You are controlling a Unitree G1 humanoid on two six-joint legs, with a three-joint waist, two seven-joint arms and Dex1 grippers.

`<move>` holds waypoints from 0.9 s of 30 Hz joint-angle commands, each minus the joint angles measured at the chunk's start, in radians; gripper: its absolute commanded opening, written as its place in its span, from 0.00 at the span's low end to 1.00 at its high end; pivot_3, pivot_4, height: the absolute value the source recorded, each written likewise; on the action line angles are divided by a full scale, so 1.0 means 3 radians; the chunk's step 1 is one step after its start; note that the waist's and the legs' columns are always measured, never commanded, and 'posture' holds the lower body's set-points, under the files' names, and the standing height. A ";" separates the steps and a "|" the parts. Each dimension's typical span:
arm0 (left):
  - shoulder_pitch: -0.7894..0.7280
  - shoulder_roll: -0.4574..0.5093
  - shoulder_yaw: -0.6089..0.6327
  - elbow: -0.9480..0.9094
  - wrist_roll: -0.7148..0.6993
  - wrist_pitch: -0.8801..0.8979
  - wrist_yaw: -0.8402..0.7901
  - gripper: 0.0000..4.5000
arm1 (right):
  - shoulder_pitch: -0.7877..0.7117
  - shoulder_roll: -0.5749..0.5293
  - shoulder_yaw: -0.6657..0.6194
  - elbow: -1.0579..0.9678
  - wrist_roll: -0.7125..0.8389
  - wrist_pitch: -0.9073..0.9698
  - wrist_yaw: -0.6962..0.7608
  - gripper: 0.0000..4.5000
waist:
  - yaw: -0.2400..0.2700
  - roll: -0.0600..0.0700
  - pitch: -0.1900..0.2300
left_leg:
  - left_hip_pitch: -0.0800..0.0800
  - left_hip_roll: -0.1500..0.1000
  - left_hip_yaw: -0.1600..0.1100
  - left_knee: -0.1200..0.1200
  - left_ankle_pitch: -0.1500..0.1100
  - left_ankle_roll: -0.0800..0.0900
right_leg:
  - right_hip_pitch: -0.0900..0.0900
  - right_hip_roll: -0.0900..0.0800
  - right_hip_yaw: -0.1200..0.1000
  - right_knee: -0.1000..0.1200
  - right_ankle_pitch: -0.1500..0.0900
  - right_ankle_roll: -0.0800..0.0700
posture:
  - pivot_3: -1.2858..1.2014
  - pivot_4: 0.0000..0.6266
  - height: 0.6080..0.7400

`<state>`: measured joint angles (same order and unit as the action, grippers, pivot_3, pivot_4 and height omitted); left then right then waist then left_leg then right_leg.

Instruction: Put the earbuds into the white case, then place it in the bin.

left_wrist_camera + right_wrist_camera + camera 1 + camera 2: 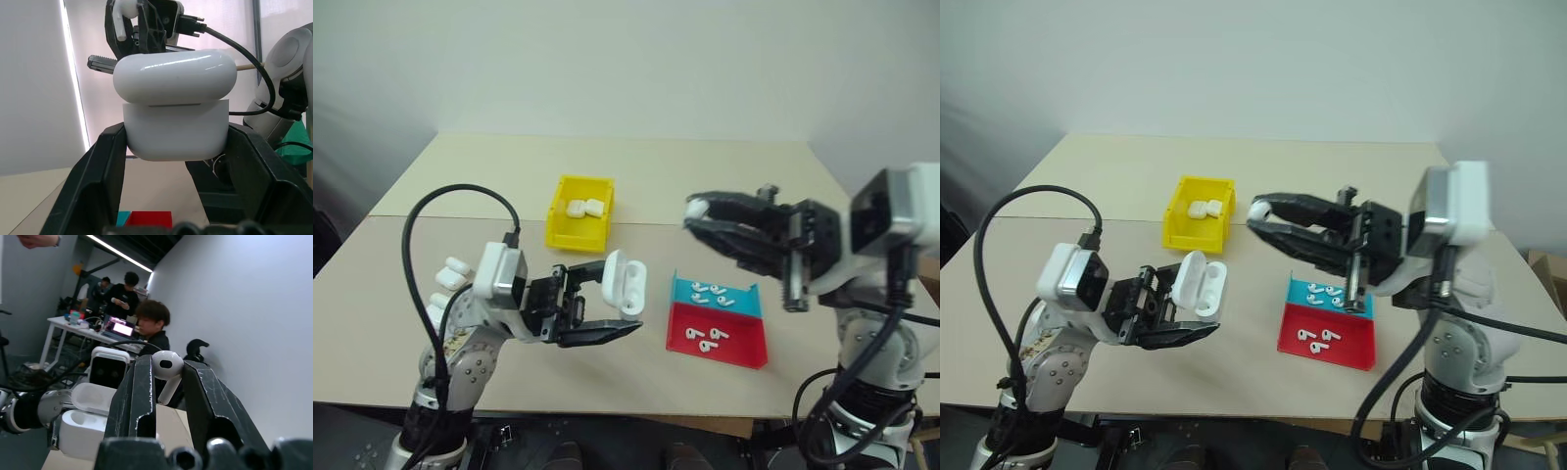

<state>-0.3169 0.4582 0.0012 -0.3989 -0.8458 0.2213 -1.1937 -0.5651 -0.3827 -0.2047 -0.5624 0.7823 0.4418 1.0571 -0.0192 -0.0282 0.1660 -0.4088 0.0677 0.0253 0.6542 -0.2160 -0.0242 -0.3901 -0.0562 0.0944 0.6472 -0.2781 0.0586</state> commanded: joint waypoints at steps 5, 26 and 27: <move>-0.0025 -0.0120 -0.0028 -0.0056 0.0149 -0.0100 0.0045 0.61 | -0.0024 -0.0012 0.0324 0.0196 -0.0107 -0.0448 0.0172 0.16 | 0.0002 0.0000 0.0000 | 0.0000 0.0000 0.0000 0.0000 0.0000 0.0000 | 0.0000 0.0000 0.0000 0.0000 0.0000 0.0000 | 0.52 0.24 1.00; -0.0001 -0.0186 -0.0034 -0.0149 0.0138 -0.0046 0.0104 0.61 | 0.0058 -0.0163 0.0653 0.0446 -0.0312 -0.0742 0.0292 0.16 | 0.0006 0.0000 0.0000 | 0.0000 0.0000 0.0000 0.0000 0.0000 0.0000 | 0.0000 0.0000 0.0000 -0.0001 0.0000 0.0000 | 0.52 0.24 1.00; -0.0002 -0.0192 -0.0037 -0.0144 0.0141 -0.0052 0.0099 0.61 | 0.0057 -0.0167 0.0660 0.0457 -0.0324 -0.0754 0.0299 0.16 | 0.0005 0.0000 0.0000 | 0.0000 0.0000 0.0000 0.0000 0.0000 0.0000 | 0.0000 0.0000 0.0000 0.0000 0.0000 0.0000 | 0.52 0.24 1.00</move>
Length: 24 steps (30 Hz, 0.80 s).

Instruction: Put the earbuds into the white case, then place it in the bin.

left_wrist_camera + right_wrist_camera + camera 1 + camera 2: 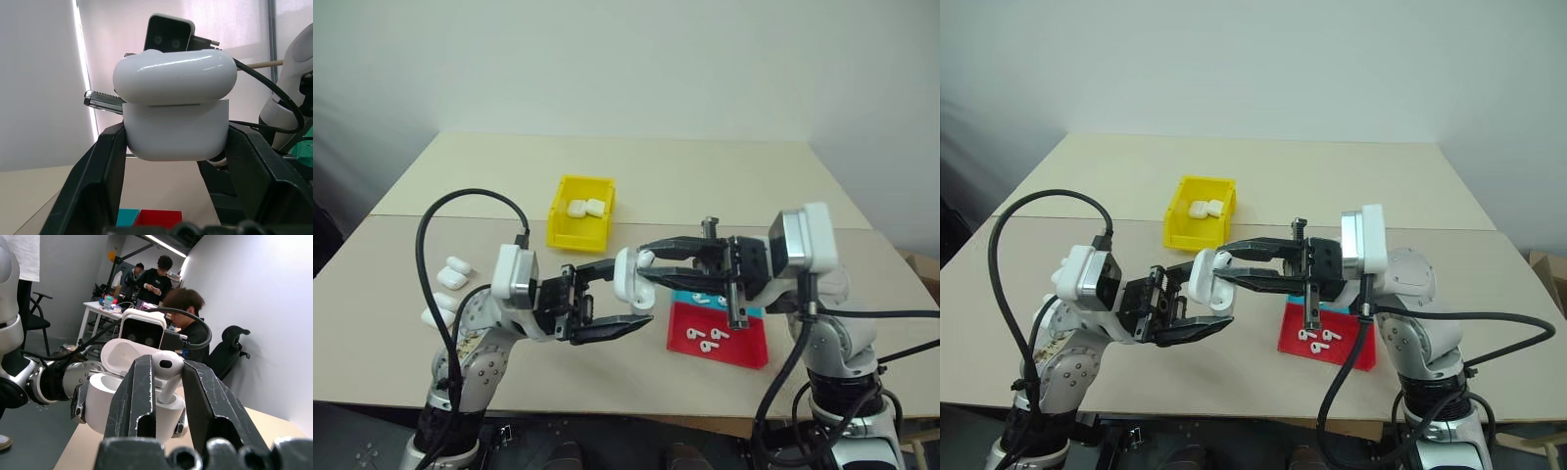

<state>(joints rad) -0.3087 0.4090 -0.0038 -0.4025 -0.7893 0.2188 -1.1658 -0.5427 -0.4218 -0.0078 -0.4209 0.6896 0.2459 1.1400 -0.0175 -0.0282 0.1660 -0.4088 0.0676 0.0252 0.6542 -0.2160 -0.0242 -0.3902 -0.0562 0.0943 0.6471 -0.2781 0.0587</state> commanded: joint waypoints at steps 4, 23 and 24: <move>-0.0020 -0.0046 -0.0026 -0.0133 -0.0029 -0.0047 0.0021 0.61 | -0.0016 -0.0045 0.0021 -0.0001 -0.0024 -0.0131 0.0045 0.16 | 0.0000 0.0000 0.0000 | 0.0000 0.0000 0.0000 0.0000 0.0000 0.0000 | 0.0000 0.0000 0.0000 0.0000 0.0000 0.0000 | 0.52 0.24 1.00; 0.0238 0.0190 0.0080 0.0049 0.0278 -0.0366 -0.0268 0.61 | -0.0100 -0.0647 -0.0175 0.0114 -0.0088 0.0074 0.0151 0.56 | 0.0004 0.0000 0.0000 | -0.0001 0.0000 0.0000 0.0000 0.0000 0.0000 | 0.0000 0.0000 0.0000 -0.0002 0.0000 0.0000 | 0.52 0.24 1.00; 0.0322 0.0240 0.0093 0.0089 0.0351 -0.0462 -0.0346 0.61 | -0.0167 -0.0857 -0.0159 0.0184 -0.0173 0.0243 0.0147 0.56 | 0.0005 0.0000 0.0000 | -0.0001 -0.0001 0.0001 -0.0001 0.0000 0.0000 | 0.0000 -0.0001 0.0000 -0.0002 0.0000 0.0000 | 0.52 0.24 1.00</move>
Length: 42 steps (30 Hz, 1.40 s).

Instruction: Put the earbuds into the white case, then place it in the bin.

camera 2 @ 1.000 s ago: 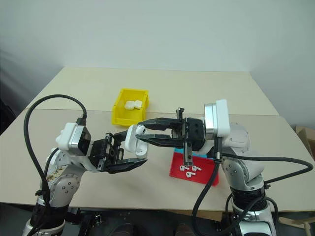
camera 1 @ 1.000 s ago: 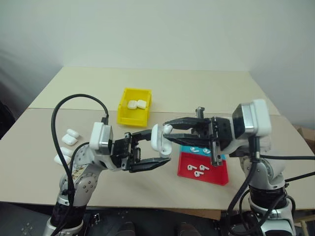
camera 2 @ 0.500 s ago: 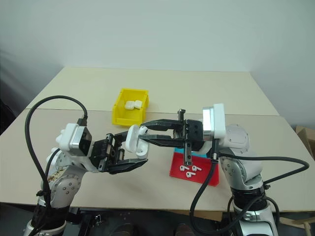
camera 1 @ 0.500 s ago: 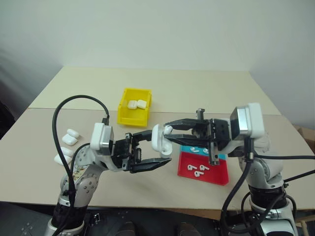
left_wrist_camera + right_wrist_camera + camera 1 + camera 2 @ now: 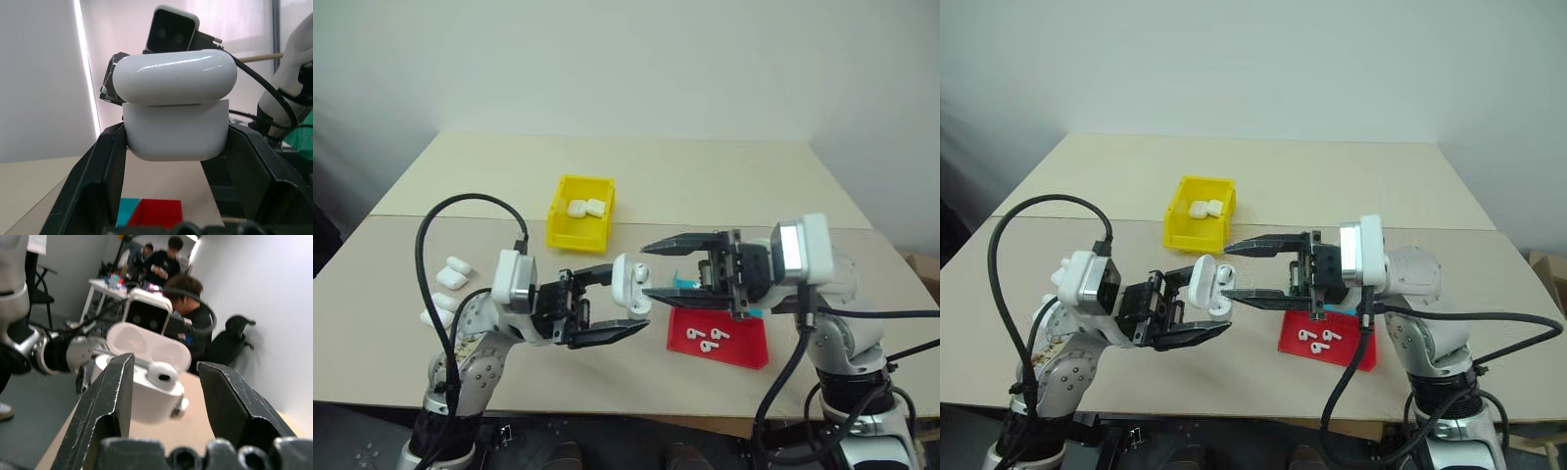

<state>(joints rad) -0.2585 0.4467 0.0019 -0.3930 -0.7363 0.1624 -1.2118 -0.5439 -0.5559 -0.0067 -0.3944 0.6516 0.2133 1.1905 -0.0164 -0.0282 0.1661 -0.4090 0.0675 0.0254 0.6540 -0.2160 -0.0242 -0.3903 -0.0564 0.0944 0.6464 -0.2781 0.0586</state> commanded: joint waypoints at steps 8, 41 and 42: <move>0.0778 0.0244 0.0147 0.0155 0.0445 -0.0770 -0.0338 0.61 | -0.0772 -0.1501 0.0673 0.0779 -0.1249 0.0771 0.0284 0.56 | -0.0011 0.0000 0.0001 | 0.0000 0.0001 0.0008 -0.0010 0.0000 0.0000 | -0.0011 -0.0002 0.0004 -0.0001 -0.0003 -0.0006 | 0.52 0.24 1.00; 0.0884 0.0222 -0.0154 0.0068 0.0732 -0.1074 -0.0041 0.61 | -0.1290 -0.0997 0.1797 0.2141 -0.3034 0.0276 0.0994 0.56 | 0.0004 0.0002 0.0001 | -0.0030 0.0001 0.0012 -0.0007 0.0001 0.0000 | -0.0044 -0.0002 0.0006 0.0006 -0.0001 -0.0006 | 0.52 0.24 1.00; 0.0883 0.0228 -0.0159 0.0076 0.0750 -0.1084 -0.0044 0.61 | -0.1285 -0.0988 0.1790 0.2156 -0.3040 0.0259 0.0999 0.56 | 0.0003 0.0002 0.0001 | -0.0030 0.0001 0.0012 -0.0007 0.0001 0.0000 | -0.0044 -0.0002 0.0006 0.0006 -0.0001 -0.0006 | 0.52 0.24 1.00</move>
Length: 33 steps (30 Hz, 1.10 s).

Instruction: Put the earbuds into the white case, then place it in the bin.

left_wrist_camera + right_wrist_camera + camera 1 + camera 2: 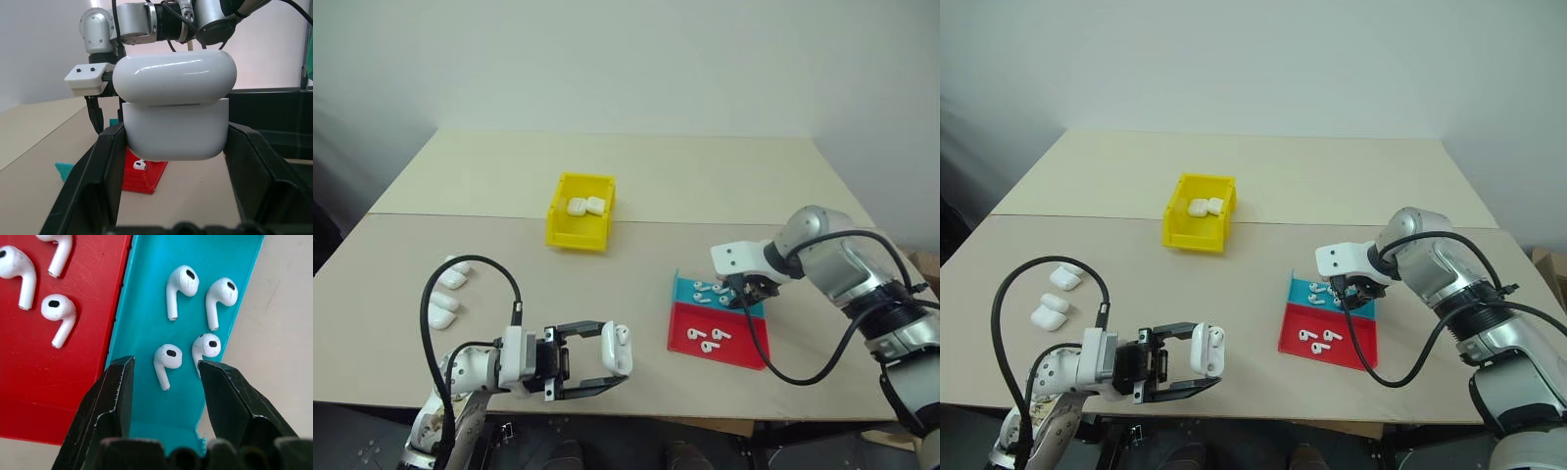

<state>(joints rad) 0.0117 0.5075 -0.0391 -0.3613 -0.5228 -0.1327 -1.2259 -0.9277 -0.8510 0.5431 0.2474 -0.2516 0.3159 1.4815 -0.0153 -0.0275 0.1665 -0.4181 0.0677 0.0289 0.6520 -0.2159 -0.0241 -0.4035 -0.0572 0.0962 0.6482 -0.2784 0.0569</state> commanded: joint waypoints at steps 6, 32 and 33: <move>-0.0008 0.0067 -0.0024 0.0014 0.0089 -0.0180 -0.0037 0.61 | 0.0015 0.0037 -0.0039 0.0101 -0.0108 -0.0127 0.0033 0.56 | 0.0000 0.0000 0.0000 | 0.0000 0.0000 0.0000 0.0000 0.0000 0.0000 | 0.0000 0.0000 0.0000 0.0000 0.0000 0.0000 | 0.52 0.24 1.00; -0.0046 0.0082 -0.0073 0.0064 0.0118 -0.0251 -0.0025 0.61 | -0.0001 0.0188 -0.0071 0.0333 -0.0249 -0.0289 -0.0008 0.56 | 0.0000 0.0001 -0.0001 | 0.0007 0.0000 0.0000 0.0003 0.0000 0.0000 | 0.0006 0.0001 0.0000 0.0004 0.0001 0.0000 | 0.52 0.24 1.00; -0.0046 0.0083 -0.0074 0.0064 0.0119 -0.0250 -0.0024 0.61 | 0.0001 0.0187 -0.0067 0.0330 -0.0263 -0.0293 -0.0020 0.56 | 0.0000 0.0001 -0.0001 | 0.0007 0.0000 0.0000 0.0003 0.0000 0.0000 | 0.0006 0.0001 0.0000 0.0004 0.0001 0.0000 | 0.52 0.24 1.00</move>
<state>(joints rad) 0.0037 0.5243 -0.0606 -0.3233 -0.4740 -0.1946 -1.2357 -0.9229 -0.7928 0.5396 0.3530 -0.3227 0.2451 1.4735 -0.0154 -0.0272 0.1662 -0.4161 0.0679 0.0289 0.6529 -0.2159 -0.0241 -0.4017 -0.0570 0.0962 0.6495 -0.2783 0.0568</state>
